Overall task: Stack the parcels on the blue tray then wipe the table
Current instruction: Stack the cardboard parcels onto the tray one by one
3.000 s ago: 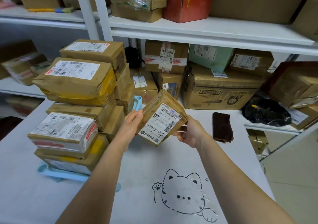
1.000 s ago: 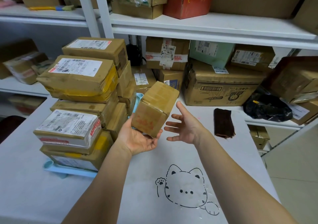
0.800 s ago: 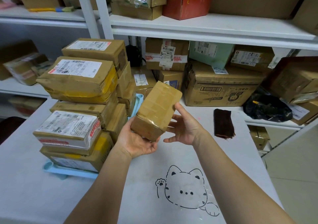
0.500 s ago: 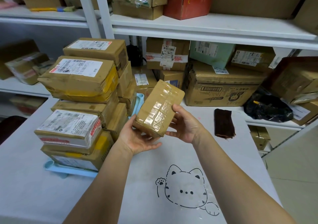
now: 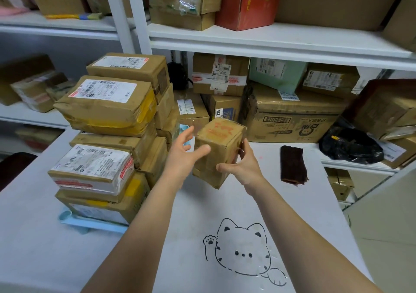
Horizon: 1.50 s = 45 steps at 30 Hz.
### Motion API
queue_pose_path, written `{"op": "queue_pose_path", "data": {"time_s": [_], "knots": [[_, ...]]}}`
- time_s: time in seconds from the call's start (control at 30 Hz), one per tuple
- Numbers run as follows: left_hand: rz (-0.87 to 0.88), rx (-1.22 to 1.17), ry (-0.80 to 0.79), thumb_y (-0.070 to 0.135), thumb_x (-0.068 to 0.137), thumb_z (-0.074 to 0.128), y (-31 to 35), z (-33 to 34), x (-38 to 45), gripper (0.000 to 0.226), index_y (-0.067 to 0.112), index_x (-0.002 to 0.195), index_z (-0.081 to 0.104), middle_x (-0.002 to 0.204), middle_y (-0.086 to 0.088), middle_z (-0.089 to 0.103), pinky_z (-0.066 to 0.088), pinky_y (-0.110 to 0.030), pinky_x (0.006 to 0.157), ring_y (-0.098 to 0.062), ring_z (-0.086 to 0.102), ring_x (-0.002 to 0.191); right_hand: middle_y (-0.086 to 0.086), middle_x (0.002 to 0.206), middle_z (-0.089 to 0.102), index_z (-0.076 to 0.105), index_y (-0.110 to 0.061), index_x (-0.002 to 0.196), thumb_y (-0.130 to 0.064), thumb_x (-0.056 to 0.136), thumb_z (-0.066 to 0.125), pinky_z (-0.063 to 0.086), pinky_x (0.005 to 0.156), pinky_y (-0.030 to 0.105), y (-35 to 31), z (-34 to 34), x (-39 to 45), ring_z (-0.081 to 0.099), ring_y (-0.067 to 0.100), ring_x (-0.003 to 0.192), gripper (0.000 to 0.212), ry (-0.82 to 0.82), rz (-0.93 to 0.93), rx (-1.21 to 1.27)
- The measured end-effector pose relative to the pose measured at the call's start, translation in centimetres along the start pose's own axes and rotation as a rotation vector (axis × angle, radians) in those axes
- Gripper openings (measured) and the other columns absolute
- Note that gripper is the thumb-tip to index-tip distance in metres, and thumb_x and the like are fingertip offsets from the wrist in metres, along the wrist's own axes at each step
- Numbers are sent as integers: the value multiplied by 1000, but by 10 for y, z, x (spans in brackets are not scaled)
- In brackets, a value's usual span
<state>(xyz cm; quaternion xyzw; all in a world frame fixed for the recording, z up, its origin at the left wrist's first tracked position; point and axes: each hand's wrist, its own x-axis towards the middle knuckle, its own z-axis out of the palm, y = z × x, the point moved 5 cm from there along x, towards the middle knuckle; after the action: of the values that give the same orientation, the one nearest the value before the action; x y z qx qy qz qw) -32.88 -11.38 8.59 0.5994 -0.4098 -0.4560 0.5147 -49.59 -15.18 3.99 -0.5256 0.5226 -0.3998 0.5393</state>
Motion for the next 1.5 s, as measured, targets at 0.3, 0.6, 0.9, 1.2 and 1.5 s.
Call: {"op": "queue_pose_path", "data": {"time_s": [0.3, 0.6, 0.9, 1.2, 1.5], "knots": [[19, 201, -32, 34, 61, 87, -5, 6, 0, 100, 26, 144, 32, 146, 0, 32, 39, -46, 108, -22, 37, 133, -10, 128, 30, 17, -23, 149, -14, 55, 89, 49, 75, 15, -25, 3, -15, 39, 4, 116, 119, 58, -224, -229], [-73, 488, 97, 60, 53, 81, -11, 1, 4, 111, 15, 142, 32, 139, -6, 37, 39, -45, 107, -26, 37, 130, -7, 154, 19, 9, -24, 151, -26, 54, 88, 33, 110, 31, -27, 16, -12, 21, 12, 141, 125, 37, -324, -615], [9, 307, 162, 25, 59, 87, -21, -15, -1, 101, 16, 141, 29, 135, -5, 36, 38, -40, 106, -22, 37, 127, -8, 155, 7, 4, -32, 152, -43, 72, 61, 23, 107, 25, -18, 6, -15, 13, 11, 144, 98, 47, -137, -208], [4, -146, -30, -13, 59, 79, -41, -14, 0, 113, 38, 142, 22, 146, 2, 33, 42, -43, 106, -18, 34, 134, -5, 134, 54, 56, -27, 122, -44, 102, 17, 33, 105, 41, -15, -3, -8, 49, 11, 117, 48, 131, 176, 180], [37, -185, -37, -28, 68, 62, -40, -20, 4, 112, 36, 147, 16, 147, 5, 38, 47, -20, 84, -12, 40, 128, -2, 115, 65, 67, -23, 97, -40, 102, 25, 39, 105, 43, -27, -11, -8, 56, 15, 116, 46, 231, 114, 281]]}}
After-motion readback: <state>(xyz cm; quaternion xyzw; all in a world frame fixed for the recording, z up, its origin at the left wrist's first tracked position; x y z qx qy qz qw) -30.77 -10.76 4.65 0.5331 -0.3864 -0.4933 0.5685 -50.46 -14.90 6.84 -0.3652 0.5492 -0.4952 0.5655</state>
